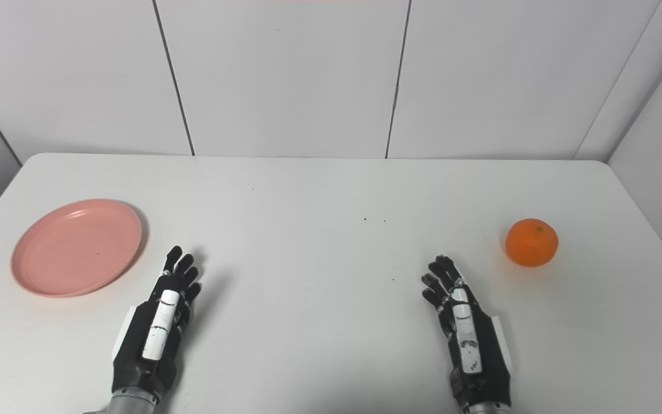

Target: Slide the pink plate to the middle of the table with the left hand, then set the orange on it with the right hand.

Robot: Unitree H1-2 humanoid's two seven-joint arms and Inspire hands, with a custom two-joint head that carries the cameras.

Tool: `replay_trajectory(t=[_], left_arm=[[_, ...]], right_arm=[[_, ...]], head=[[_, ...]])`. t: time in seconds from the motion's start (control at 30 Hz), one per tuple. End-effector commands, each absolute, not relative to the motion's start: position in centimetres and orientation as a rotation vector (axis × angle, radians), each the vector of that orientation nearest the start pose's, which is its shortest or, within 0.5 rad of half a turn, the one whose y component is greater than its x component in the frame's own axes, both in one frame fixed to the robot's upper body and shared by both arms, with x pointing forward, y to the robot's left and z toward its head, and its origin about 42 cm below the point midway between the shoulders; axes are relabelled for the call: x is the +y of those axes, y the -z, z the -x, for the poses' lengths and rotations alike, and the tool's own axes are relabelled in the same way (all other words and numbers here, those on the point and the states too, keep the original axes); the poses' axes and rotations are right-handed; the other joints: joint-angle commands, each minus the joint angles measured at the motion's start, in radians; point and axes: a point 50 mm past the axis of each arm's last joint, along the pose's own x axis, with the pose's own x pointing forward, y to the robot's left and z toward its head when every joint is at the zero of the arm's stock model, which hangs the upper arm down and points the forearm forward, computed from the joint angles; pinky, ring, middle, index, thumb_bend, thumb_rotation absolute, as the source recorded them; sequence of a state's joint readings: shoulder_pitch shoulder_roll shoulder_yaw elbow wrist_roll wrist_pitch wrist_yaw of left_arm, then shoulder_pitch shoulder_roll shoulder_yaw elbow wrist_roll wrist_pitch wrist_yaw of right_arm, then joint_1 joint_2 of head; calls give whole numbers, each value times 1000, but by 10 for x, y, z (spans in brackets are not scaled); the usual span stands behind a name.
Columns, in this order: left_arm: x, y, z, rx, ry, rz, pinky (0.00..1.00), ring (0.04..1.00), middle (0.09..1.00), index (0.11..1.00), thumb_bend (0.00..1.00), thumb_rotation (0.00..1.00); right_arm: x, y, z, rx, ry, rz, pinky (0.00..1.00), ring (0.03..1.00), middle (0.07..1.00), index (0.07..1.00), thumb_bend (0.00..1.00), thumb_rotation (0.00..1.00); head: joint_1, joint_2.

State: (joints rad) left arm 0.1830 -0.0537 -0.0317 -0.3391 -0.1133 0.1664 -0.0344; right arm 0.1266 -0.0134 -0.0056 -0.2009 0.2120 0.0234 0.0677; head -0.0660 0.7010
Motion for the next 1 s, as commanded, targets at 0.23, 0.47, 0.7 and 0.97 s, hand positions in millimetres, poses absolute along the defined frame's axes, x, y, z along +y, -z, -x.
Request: replay_trajectory(t=[0.23,0.47,0.7,0.97], left_arm=[[211,-106,-174,104,-12,158,1000,1000,1000,1000,719,781],[211,-105,-175,94,-13,164,1000,1000,999,1000,715,782],[211,-104,-175,47,-25,167,1000,993,990,1000,722,783],[210,-103,-174,21,-38,185,1000,994,988,1000,742,778]], right_arm=[[-225,-104,-239,29,-18,-225,926,888,911,890,818,902],[-225,-102,-240,32,-23,-214,934,892,913,893,813,907],[-224,-102,-240,7,-7,-204,944,907,913,881,813,895],[-223,-105,-238,-38,-6,-187,976,943,946,899,810,916]], head=[[3,0],[5,-3],[2,-4],[2,2]])
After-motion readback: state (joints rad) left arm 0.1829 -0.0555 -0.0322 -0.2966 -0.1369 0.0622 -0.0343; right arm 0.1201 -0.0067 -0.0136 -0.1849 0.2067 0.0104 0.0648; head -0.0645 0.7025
